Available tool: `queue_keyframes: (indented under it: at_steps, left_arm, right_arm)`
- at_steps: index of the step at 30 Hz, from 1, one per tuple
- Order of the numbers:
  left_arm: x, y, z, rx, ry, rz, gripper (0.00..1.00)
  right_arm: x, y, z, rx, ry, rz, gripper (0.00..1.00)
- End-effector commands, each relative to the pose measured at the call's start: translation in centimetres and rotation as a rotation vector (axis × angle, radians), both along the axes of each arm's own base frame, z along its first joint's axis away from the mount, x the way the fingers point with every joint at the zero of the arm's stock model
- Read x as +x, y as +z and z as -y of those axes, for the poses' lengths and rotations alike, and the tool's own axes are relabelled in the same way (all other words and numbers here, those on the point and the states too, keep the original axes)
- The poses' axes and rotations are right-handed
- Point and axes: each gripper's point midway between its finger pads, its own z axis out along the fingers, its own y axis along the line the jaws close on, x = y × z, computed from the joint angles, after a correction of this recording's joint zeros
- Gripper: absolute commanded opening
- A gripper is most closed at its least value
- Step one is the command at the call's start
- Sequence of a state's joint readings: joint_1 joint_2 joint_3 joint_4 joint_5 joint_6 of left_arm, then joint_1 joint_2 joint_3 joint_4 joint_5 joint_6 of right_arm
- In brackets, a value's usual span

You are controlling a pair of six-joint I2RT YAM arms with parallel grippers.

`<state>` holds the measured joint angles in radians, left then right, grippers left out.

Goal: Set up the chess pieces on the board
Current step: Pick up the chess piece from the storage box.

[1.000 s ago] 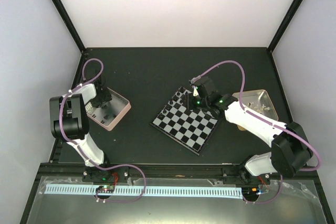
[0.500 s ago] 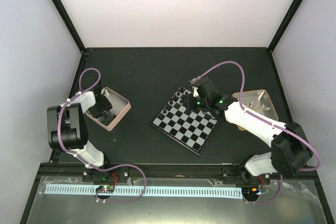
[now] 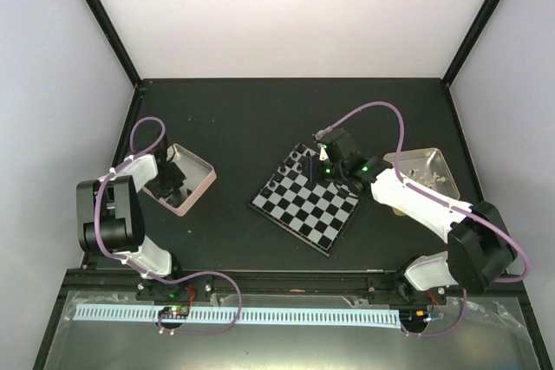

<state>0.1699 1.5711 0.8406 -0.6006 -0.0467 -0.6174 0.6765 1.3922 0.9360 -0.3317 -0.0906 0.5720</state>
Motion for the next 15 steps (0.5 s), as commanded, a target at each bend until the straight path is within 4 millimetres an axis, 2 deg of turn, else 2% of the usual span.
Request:
queue_keyframes:
  at_steps: [1, 6, 9, 11, 15]
  left_arm:
    - [1.09, 0.20, 0.28, -0.019, -0.029, 0.020, 0.19]
    - [1.83, 0.62, 0.28, -0.014, -0.055, 0.032, 0.17]
    - [1.53, 0.61, 0.24, -0.014, -0.051, 0.021, 0.26]
    - [1.39, 0.46, 0.34, -0.016, -0.052, 0.018, 0.28]
    - [1.15, 0.03, 0.37, -0.017, -0.054, 0.011, 0.20]
  right_arm:
    - [0.00, 0.60, 0.04, 0.023, -0.004, 0.017, 0.26]
    - [-0.03, 0.59, 0.09, 0.023, -0.006, 0.017, 0.26]
    - [-0.02, 0.65, -0.01, 0.027, -0.005, 0.016, 0.26]
    - [-0.02, 0.69, 0.01, 0.028, -0.006, 0.017, 0.26]
    - [-0.02, 0.76, 0.01, 0.030, -0.007, 0.017, 0.25]
